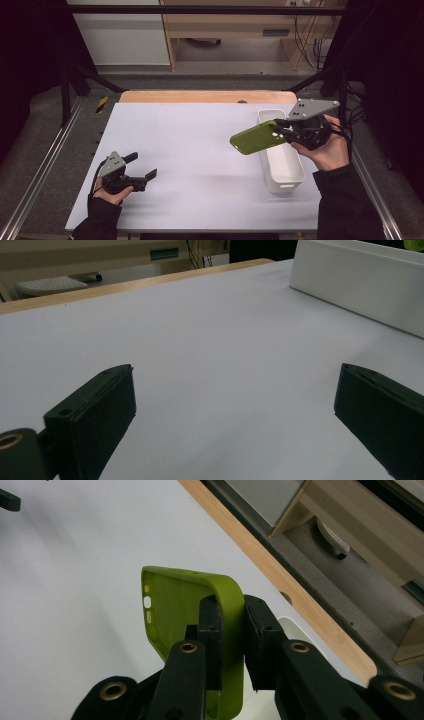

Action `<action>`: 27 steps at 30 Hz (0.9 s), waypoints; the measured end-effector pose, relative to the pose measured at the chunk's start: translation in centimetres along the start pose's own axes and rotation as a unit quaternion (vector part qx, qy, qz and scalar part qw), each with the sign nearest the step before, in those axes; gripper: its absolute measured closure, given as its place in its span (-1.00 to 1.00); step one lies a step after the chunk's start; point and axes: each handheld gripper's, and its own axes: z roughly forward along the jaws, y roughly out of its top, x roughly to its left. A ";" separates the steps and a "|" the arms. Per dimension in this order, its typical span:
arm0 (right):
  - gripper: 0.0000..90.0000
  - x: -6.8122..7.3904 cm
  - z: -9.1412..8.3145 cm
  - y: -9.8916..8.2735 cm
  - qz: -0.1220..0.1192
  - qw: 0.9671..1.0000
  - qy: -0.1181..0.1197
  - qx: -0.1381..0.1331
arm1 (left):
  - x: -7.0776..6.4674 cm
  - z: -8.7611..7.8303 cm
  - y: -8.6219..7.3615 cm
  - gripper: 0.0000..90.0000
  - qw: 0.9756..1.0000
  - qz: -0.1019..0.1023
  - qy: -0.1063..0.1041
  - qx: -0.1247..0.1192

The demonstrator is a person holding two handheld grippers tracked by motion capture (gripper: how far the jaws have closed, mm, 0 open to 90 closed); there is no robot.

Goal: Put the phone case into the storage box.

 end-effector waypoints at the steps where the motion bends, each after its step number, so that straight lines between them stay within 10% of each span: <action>1: 0.76 -0.1 -0.1 0.0 -0.002 1.000 -0.003 0.000 | 0.0 0.0 0.0 -0.93 1.000 0.000 0.000 0.000; 27: 0.76 -2.3 -1.0 0.8 -0.041 0.997 -0.060 0.036 | -0.1 0.0 0.0 -0.93 1.000 0.002 -0.001 -0.001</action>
